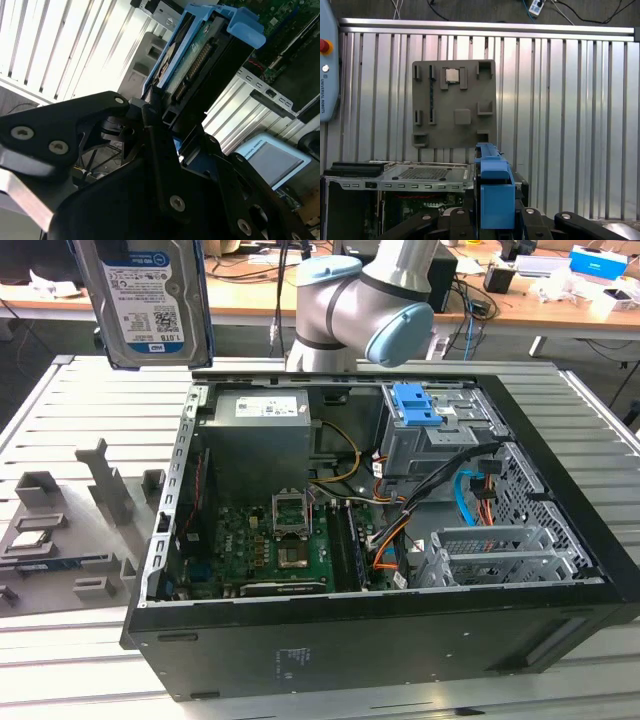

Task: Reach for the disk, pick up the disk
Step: 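Pick up the disk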

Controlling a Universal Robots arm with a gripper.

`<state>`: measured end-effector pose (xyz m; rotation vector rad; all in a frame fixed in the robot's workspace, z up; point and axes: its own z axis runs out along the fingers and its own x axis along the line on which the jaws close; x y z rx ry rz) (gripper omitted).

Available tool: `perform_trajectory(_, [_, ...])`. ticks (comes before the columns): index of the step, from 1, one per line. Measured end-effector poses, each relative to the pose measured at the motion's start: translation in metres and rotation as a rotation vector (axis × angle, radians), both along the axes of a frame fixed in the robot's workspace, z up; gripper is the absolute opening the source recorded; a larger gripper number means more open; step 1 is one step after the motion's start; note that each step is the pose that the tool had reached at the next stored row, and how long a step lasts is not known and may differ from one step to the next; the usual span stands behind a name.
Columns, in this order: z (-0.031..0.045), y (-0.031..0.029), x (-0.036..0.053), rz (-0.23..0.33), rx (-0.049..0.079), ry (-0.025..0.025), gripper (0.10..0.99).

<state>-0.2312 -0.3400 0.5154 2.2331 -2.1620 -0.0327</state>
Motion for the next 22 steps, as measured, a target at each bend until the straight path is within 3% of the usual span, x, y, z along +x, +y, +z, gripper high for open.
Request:
perform_trajectory(4, [0.0, 0.0, 0.0191, 0.0, 0.0, 0.0001, 0.365])
perform_trajectory(14, [0.0, 0.0, 0.0467, 0.0, 0.0, 0.0003, 0.365])
perform_trajectory(22, [0.0, 0.0001, 0.0774, 0.0, 0.0, 0.0005, 0.365])
